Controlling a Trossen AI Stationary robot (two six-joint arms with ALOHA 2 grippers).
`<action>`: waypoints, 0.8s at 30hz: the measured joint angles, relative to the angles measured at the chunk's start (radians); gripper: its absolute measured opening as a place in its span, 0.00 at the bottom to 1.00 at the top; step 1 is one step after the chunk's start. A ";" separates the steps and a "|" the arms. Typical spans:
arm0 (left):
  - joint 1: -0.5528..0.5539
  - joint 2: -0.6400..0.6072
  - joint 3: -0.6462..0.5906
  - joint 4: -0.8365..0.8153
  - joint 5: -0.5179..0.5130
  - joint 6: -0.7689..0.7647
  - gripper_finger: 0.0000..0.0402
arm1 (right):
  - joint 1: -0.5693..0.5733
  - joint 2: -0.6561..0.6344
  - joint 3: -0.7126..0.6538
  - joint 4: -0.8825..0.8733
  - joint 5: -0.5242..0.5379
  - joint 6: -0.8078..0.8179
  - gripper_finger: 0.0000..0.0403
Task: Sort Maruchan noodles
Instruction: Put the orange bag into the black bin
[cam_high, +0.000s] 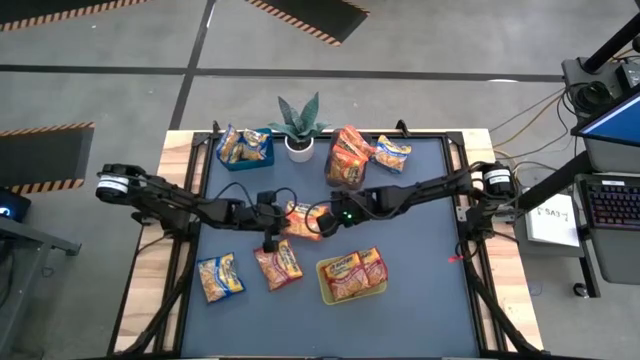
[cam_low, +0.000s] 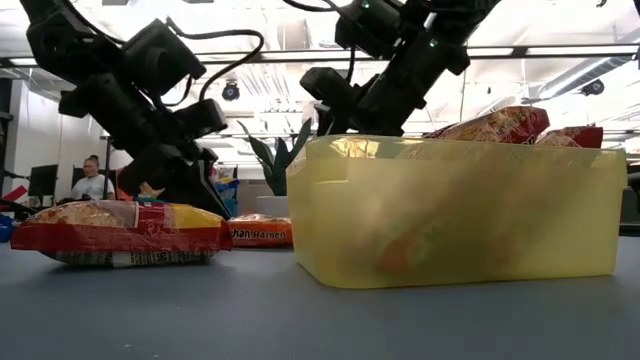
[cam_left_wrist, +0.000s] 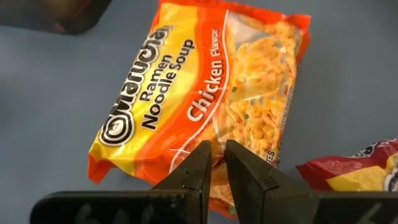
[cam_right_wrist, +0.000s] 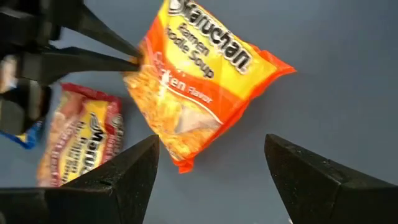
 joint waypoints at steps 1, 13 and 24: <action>0.002 0.005 -0.002 0.000 -0.001 -0.006 0.09 | 0.000 0.000 -0.007 0.016 0.000 0.004 0.69; 0.004 0.007 -0.013 -0.010 -0.002 -0.019 0.09 | -0.002 0.000 -0.064 0.142 0.008 0.033 0.69; 0.004 0.007 -0.027 0.001 -0.004 -0.038 0.09 | -0.007 0.136 -0.066 0.305 -0.015 0.026 0.69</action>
